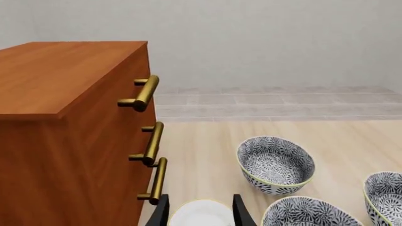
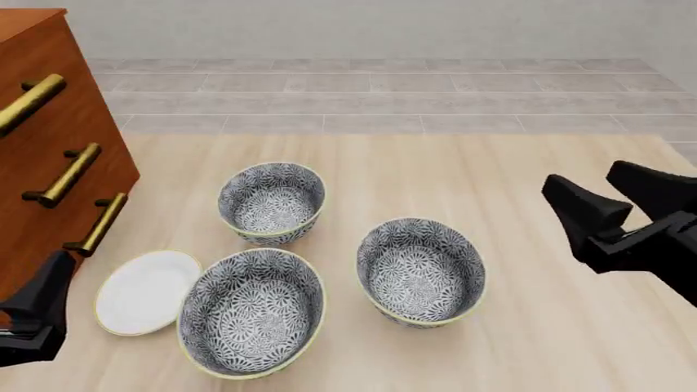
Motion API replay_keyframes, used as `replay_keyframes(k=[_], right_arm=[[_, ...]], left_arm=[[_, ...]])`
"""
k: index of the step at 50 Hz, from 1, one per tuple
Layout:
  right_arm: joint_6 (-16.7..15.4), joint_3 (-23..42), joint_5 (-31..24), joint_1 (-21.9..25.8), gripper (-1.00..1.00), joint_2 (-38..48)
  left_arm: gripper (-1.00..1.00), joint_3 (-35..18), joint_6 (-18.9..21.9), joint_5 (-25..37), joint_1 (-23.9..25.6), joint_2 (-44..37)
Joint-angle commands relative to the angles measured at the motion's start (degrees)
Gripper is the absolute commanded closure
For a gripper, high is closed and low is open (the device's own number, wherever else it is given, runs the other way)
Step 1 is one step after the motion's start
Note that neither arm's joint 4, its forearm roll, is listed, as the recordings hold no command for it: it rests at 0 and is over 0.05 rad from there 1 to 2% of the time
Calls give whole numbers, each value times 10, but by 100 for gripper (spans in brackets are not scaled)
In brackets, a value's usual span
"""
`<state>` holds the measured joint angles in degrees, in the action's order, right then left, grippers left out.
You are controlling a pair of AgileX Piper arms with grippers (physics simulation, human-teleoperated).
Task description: Stack the bowl at the front on the bowl in the middle.
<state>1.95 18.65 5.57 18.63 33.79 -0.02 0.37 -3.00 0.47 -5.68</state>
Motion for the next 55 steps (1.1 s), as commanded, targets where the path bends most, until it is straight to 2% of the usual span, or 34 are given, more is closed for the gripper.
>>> replay_keyframes(k=[1, 12, 19, 28, 36, 49, 51, 53, 55], right_arm=[[22, 69, -7, 38, -100, 110], [11, 146, -41, 58, -100, 190], [24, 195, -66, 87, -100, 240], [27, 245, -88, 95, -100, 295], [53, 302, -131, 124, -100, 356], [63, 370, -173, 154, -100, 426], [81, 382, -183, 166, -100, 435], [59, 403, -200, 151, -100, 461], [63, 406, -201, 169, -100, 461]], left_arm=[[-100, 0, 1, -6, 1, -9], [-100, 0, -1, -18, 2, -24], [-100, 0, -4, -31, 5, -42], [-100, 0, -3, -30, 6, -40], [-100, 0, 1, -19, 9, -29], [-100, 0, 4, -20, 10, -31], [-100, 0, 4, -20, 11, -32], [-100, 0, 4, -22, 11, -34], [-100, 0, 4, -23, 11, -36]])
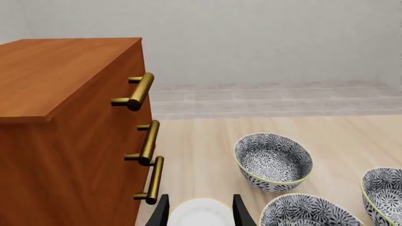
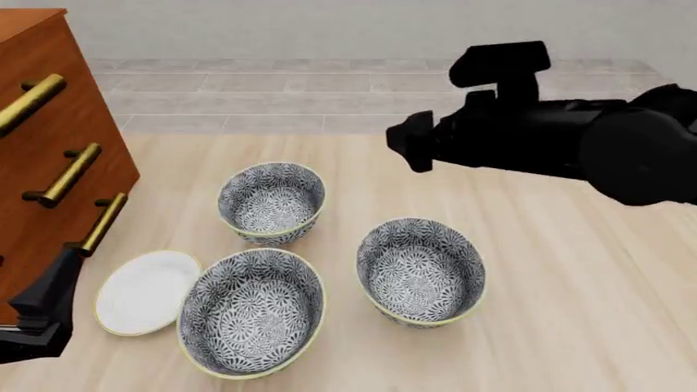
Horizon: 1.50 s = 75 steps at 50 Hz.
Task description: Stack the bowl at the front on the bowl in the middle.
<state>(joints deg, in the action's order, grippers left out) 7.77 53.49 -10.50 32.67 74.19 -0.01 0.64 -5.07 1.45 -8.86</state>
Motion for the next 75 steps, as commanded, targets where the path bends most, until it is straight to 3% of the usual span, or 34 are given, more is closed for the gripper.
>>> replay_keyframes(k=[1, 5, 6, 17, 23, 35, 40, 51, 60, 75], right_arm=[[6, 67, -47, 21, -100, 64], [22, 93, -63, 34, -100, 77], [8, 121, -91, 28, -100, 105], [27, 192, -126, 54, -100, 150], [16, 227, -147, 48, -100, 181], [32, 311, -191, 37, -100, 236], [20, 369, -220, 28, -100, 287], [21, 416, -243, 52, -100, 347], [22, 484, -267, 31, -100, 417], [38, 529, -276, 38, -100, 465]], left_arm=[[-100, 0, 1, -2, 1, -4], [-100, 0, 2, -5, 1, -7], [-100, 0, 2, -5, 1, -7], [-100, 0, 2, -7, 1, -11], [-100, 0, 0, -11, 1, -15], [-100, 0, -3, -18, 2, -27], [-100, 0, -1, -12, 3, -20], [-100, 0, 3, -5, 4, -11], [-100, 0, 4, -6, 4, -12], [-100, 0, 5, -6, 5, -11]])
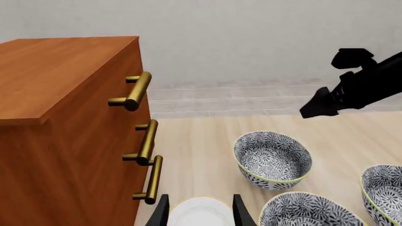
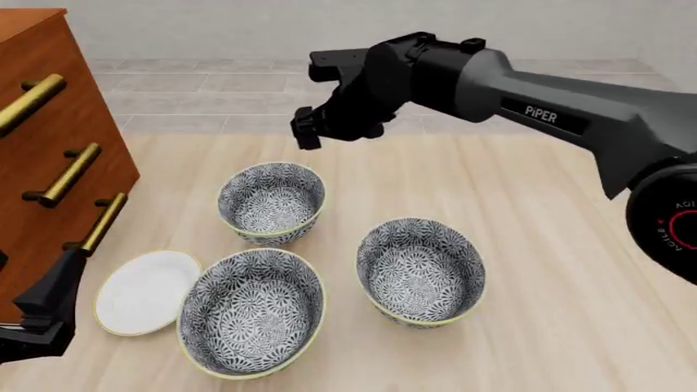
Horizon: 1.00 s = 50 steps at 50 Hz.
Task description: Stack the bowl at the front on the bowl in the middle.
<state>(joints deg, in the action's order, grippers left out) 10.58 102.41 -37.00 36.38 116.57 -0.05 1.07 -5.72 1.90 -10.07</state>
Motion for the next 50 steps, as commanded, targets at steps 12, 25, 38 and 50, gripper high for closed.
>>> replay_keyframes(k=[12, 25, 38, 50], right_arm=[[15, 35, 13, -5, -100, 73], [2, 21, 38, -15, -100, 97], [-13, -11, 67, -10, -100, 102], [-15, -45, 94, 1, -100, 101]], left_arm=[[-100, 0, -1, -2, 1, -4], [-100, 0, 0, -3, 1, -7], [-100, 0, 0, -11, 3, -17], [-100, 0, 0, -9, 3, -15]])
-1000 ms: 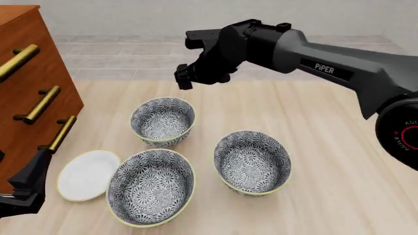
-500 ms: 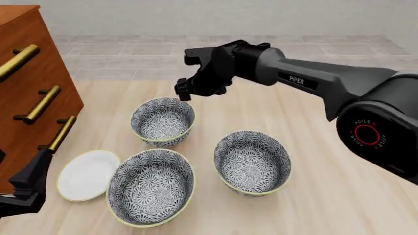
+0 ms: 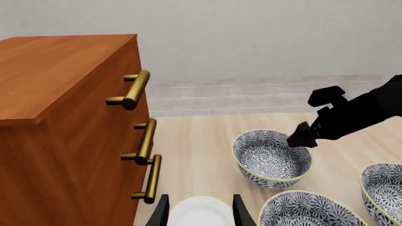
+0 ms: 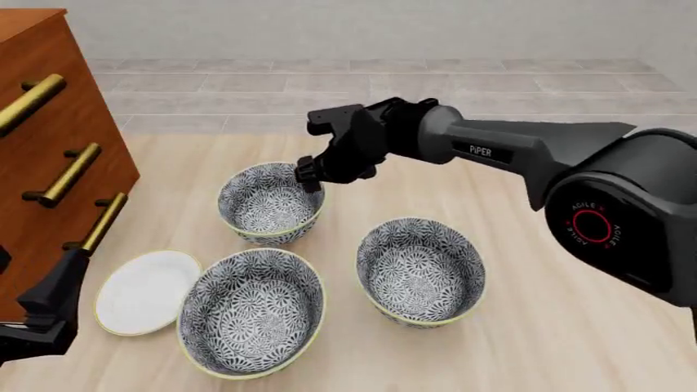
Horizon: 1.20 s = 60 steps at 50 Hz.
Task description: Stack the bowl at the front on the bowl in the middle.
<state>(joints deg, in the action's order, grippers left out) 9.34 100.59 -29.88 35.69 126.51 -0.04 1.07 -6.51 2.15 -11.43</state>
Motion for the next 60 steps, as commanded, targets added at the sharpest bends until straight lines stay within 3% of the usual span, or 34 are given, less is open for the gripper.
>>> replay_keyframes(k=[1, 45, 46, 60], right_arm=[[-4, -32, 28, 8, -100, 3], [-7, -70, 64, 21, -100, 5], [-6, -71, 64, 23, 100, 4], [8, -72, 71, 23, 100, -9]], left_arm=[[-100, 0, 0, 0, 0, -1], [-100, 0, -4, -5, 0, -8], [-100, 0, -3, -4, 0, -7], [-100, 0, -2, 14, 0, 12]])
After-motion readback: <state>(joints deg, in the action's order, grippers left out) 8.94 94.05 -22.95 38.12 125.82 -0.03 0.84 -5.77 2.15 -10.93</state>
